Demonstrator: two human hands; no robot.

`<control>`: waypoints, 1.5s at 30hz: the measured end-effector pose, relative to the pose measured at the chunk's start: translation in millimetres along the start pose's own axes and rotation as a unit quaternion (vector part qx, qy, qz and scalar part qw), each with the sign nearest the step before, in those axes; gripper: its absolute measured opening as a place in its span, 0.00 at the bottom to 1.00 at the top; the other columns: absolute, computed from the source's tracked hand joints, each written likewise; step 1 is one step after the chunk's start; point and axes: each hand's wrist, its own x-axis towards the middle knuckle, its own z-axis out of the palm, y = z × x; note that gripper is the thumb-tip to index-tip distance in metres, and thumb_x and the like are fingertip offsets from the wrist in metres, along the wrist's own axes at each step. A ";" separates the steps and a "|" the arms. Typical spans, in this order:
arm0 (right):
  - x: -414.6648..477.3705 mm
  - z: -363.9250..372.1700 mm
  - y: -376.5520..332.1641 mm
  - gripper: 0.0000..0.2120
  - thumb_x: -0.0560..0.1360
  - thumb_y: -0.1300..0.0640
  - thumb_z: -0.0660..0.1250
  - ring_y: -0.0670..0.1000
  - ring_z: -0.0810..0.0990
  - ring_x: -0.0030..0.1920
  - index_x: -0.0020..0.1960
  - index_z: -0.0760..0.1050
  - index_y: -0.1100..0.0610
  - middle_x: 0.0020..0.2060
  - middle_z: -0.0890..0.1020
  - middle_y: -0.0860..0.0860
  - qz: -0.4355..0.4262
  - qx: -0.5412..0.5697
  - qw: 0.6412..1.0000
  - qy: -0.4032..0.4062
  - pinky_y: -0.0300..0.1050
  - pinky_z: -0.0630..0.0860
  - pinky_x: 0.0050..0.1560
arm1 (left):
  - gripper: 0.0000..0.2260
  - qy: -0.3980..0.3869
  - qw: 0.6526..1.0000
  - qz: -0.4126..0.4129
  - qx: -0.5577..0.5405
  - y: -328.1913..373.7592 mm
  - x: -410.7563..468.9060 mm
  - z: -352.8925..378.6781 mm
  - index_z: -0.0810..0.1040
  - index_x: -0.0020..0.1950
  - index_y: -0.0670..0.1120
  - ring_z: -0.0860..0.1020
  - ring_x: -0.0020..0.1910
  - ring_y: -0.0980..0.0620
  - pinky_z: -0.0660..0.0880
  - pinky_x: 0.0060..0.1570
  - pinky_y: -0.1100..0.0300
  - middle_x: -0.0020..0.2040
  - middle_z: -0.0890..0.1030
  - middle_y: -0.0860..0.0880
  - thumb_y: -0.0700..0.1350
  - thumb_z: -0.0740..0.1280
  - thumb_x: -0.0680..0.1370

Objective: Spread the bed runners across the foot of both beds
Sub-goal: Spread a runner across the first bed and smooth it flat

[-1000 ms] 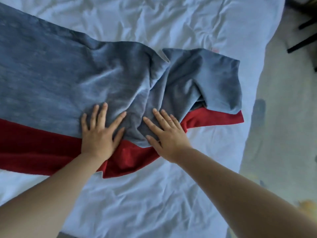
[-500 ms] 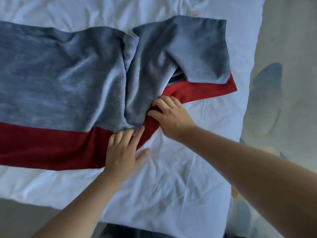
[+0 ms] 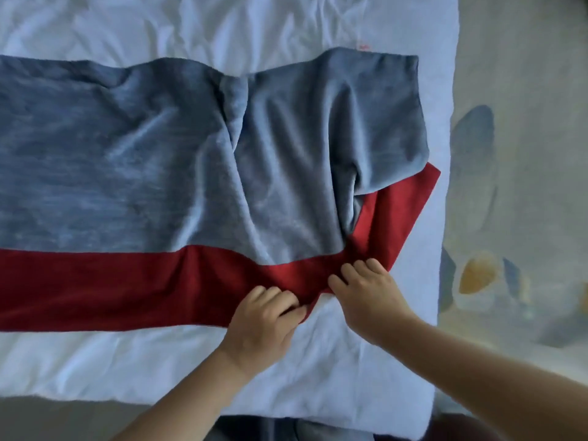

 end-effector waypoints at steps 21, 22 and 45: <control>1.0 -34.3 -5.3 0.09 0.74 0.59 0.63 0.49 0.76 0.41 0.51 0.76 0.49 0.42 0.77 0.44 0.346 0.323 0.880 0.039 0.48 0.75 0.38 | 0.10 -0.046 0.986 -0.158 0.001 18.6 64.1 5.7 0.80 0.57 0.53 0.76 0.47 0.48 0.75 0.43 0.49 0.53 0.76 0.53 0.50 0.67 0.77; 4.9 -37.3 -2.2 0.11 0.74 0.60 0.64 0.48 0.77 0.42 0.53 0.77 0.48 0.45 0.78 0.45 0.351 0.333 0.874 0.052 0.48 0.76 0.40 | 0.12 -0.036 0.983 -0.179 0.020 19.7 77.1 2.9 0.80 0.60 0.53 0.76 0.51 0.48 0.74 0.46 0.49 0.56 0.76 0.53 0.52 0.68 0.77; 209.4 -59.4 105.0 0.37 0.77 0.64 0.60 0.57 0.77 0.41 0.78 0.48 0.41 0.73 0.62 0.52 0.325 0.208 0.923 0.005 0.47 0.69 0.30 | 0.21 -0.136 0.928 -0.289 0.192 -109.7 252.6 -53.4 0.60 0.77 0.52 0.79 0.52 0.39 0.67 0.49 0.49 0.67 0.69 0.41 0.53 0.58 0.85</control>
